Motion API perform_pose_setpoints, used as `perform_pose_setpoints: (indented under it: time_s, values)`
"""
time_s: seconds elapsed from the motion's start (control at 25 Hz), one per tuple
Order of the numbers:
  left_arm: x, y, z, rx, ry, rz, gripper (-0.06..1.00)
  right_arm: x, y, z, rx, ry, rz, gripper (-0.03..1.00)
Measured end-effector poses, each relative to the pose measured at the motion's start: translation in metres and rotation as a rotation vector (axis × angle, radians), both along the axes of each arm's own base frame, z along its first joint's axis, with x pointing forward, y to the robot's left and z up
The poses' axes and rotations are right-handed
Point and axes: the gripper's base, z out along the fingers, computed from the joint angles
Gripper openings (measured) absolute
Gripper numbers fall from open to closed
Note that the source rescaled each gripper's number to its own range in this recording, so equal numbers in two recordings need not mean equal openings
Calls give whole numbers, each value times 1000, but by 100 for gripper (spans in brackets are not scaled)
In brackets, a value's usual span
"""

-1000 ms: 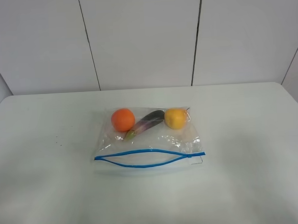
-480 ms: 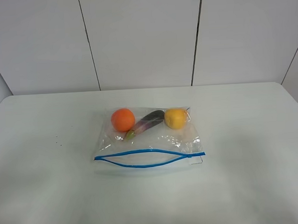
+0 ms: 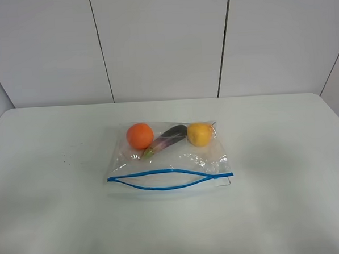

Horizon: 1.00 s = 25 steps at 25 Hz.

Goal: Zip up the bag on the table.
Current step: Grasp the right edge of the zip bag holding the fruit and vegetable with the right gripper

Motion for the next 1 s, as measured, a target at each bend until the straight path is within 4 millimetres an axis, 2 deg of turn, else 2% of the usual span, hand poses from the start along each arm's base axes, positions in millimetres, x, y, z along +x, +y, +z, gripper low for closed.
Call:
perform_pose_setpoints:
  time_s: [0.12, 0.28, 0.48, 0.68, 0.88, 1.0]
  values:
    - [0, 0, 0, 0, 0, 0, 100, 51, 1, -9, 16, 167, -2, 100]
    - [0, 0, 0, 0, 0, 0, 100, 122, 8, -36, 41, 406, 54, 100]
    - [0, 0, 0, 0, 0, 0, 100, 194, 21, -66, 128, 590, 172, 100]
    - [0, 0, 0, 0, 0, 0, 100, 237, 13, -102, 356, 727, 277, 100]
    - [0, 0, 0, 0, 0, 0, 100, 260, 0, -142, 662, 747, 398, 100]
    - [0, 0, 0, 0, 0, 0, 100, 269, 3, -163, 772, 746, 503, 100]
